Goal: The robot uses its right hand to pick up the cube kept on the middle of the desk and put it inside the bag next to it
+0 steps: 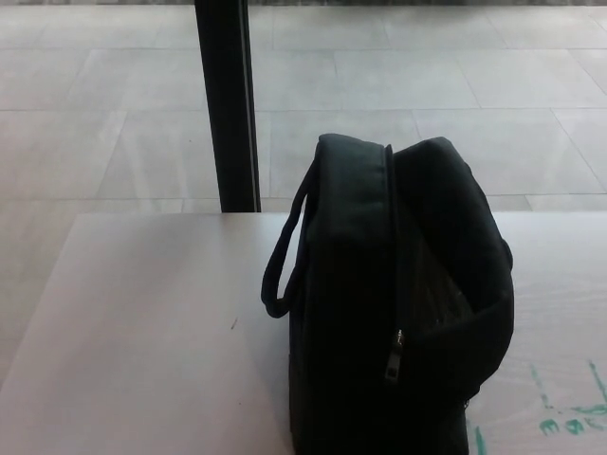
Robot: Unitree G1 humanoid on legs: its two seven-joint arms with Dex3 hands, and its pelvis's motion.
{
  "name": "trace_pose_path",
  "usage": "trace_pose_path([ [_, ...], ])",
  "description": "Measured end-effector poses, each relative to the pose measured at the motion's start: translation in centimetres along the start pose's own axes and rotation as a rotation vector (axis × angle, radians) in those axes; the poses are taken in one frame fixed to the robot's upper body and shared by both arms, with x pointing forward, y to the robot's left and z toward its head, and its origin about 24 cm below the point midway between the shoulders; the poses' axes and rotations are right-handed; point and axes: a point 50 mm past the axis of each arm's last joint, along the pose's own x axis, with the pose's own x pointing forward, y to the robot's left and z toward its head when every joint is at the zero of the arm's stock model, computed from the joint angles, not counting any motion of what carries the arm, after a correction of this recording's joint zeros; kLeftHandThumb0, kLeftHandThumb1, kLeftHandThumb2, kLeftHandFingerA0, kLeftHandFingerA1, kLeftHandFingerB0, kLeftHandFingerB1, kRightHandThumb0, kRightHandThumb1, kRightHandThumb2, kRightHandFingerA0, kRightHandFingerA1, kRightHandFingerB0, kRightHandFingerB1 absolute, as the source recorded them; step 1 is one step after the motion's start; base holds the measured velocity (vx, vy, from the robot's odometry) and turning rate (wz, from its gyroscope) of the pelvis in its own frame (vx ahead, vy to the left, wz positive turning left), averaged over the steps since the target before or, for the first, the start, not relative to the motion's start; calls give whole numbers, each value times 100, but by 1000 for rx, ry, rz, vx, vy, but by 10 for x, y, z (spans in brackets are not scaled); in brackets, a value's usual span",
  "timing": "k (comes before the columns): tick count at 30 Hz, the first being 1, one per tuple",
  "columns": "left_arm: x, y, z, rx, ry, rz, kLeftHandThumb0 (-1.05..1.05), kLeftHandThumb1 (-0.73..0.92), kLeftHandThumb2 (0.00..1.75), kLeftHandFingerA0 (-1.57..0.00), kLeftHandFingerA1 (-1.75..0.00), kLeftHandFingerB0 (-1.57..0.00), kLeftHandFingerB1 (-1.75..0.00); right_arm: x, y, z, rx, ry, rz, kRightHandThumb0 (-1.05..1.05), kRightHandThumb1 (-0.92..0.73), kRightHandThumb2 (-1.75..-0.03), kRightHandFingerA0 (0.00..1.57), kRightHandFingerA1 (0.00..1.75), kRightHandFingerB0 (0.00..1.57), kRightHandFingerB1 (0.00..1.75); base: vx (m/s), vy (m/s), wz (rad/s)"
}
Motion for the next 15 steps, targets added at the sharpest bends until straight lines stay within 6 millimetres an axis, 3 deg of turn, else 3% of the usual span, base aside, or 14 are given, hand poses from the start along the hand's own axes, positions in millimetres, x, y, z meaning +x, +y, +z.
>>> trace_pose_path([
  [2, 0, 0, 0, 0, 0, 0, -60, 70, 61, -23, -49, -24, -40, 1, 5, -12, 20, 40, -3, -55, -70, -62, 16, 46, 16, 29, 0, 0, 0],
  [6, 0, 0, 0, -1, 1, 1, -58, 69, 60, -23, -48, -25, -40, 3, 20, -37, 40, 134, 19, -53, -67, -62, 16, 43, 17, 29, 0, 0, 0],
  [7, 0, 0, 0, -2, 2, 1, -57, 70, 60, -23, -49, -25, -40, 4, 27, -45, 42, 165, 33, -57, -60, -75, 11, 46, 13, 36, 0, 0, 0],
  [9, 0, 0, -1, -3, 2, 2, -58, 70, 61, -23, -48, -25, -40, 5, 36, -56, 44, 210, 50, -56, -59, -75, 11, 47, 13, 37, 0, 0, 0],
  [10, 0, 0, -1, -3, 3, 2, -57, 70, 61, -23, -47, -25, -39, 5, 40, -61, 45, 229, 58, -53, -68, -62, 11, 43, 18, 32, 0, 0, 0],
  [15, 0, 2, -1, -7, 5, 9, -59, 71, 61, -23, -47, -23, -38, 0, 57, -89, 81, 300, 86, -57, -67, -62, 11, 42, 18, 30, 0, 0, 0],
])
